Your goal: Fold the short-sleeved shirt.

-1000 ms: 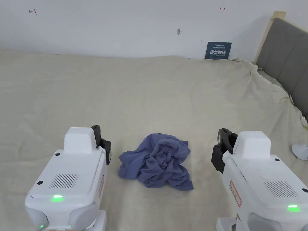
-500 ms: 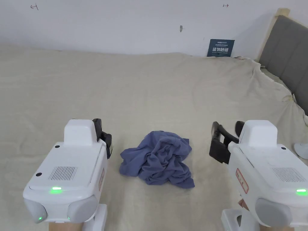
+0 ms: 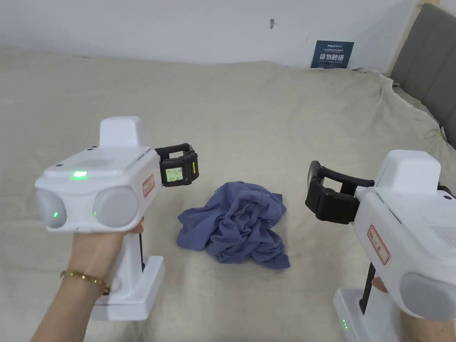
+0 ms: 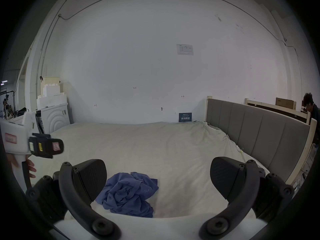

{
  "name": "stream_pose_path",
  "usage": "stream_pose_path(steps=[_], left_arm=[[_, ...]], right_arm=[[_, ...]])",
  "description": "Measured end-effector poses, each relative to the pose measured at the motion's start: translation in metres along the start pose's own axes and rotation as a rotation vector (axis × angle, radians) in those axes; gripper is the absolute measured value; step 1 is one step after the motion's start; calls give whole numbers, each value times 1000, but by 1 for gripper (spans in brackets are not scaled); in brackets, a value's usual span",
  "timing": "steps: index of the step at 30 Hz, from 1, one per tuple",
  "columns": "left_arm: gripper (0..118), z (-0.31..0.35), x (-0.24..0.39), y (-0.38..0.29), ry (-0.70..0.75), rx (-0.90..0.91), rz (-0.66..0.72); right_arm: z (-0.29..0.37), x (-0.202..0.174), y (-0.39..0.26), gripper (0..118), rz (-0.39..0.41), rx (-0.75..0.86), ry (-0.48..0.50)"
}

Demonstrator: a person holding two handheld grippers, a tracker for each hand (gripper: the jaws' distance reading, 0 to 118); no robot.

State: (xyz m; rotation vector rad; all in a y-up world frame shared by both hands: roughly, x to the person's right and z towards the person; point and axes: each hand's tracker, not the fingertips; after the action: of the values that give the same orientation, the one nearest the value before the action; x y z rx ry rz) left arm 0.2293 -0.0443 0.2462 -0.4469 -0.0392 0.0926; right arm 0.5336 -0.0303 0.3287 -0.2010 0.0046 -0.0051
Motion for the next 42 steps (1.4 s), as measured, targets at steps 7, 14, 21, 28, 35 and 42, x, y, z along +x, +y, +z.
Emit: stream_pose_path(steps=[7, 14, 21, 28, 35, 42], left_arm=[[118, -114, -6, -38, 35, -486, -9], [92, -163, -4, -83, 58, -702, 46], [15, -177, 13, -95, -83, -705, 67], [5, -157, 14, -83, -68, -634, -4], [5, -104, -5, -54, -54, -395, 73], [5, -88, -8, -54, -66, -338, 123]], right_arm=[[-5, 1, -4, 118, 26, -17, 1], [-15, 7, -12, 118, 38, -63, -25], [-31, 14, -21, 118, 46, -105, -49], [-53, 17, -22, 118, 58, -161, -41], [-149, 15, -14, 118, 113, -397, 12], [-269, 10, -46, 115, 7, -743, 32]])
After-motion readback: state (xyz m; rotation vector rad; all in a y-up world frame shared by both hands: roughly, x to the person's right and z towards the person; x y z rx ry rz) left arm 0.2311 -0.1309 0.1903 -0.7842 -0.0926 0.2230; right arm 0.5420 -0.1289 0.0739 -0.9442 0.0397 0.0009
